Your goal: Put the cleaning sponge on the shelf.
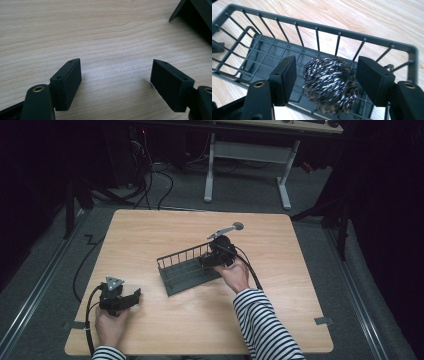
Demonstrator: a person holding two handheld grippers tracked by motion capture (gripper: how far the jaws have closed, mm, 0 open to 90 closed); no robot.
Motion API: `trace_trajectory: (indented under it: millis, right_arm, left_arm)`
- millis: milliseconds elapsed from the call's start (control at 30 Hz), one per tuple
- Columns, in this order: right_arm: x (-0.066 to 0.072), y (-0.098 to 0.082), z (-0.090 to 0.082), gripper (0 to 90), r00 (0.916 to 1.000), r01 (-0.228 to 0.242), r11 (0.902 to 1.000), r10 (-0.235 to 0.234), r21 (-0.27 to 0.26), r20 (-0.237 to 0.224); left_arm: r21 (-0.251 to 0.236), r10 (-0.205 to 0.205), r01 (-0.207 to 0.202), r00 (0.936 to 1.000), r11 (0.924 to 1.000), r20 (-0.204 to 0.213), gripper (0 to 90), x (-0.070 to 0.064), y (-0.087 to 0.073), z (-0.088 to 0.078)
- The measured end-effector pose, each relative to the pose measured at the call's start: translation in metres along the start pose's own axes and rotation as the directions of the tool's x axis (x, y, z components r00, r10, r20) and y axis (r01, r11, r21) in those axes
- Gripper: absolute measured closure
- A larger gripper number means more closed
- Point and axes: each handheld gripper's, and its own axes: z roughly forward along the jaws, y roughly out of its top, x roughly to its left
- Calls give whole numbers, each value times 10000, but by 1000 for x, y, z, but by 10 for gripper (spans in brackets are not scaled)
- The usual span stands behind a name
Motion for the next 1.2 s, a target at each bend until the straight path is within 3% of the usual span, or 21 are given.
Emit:
trace_trajectory:
  millis: [267, 367, 633, 1200]
  right_arm:
    - [-6, -4, -20, 340, 9998, -85, 9990, 93, -450, 178]
    - [-11, -5, -36, 349, 9998, -131, 9958, 144, -911, 144]
    - [-20, -12, -68, 359, 9992, -189, 9882, 241, -1520, 322]
    - [-33, -32, -120, 366, 9959, -113, 9765, 304, -2151, 857]
  left_arm:
    - [17, 34, -34, 10000, 10000, -28, 252, 0, 0, 0]
    - [12, 61, -61, 10000, 10000, -69, 253, -1, 0, 0]
    - [34, 85, -84, 9999, 10000, -77, 253, -1, 0, 0]
    - [44, 119, -119, 9999, 9999, -108, 252, -1, 0, 0]
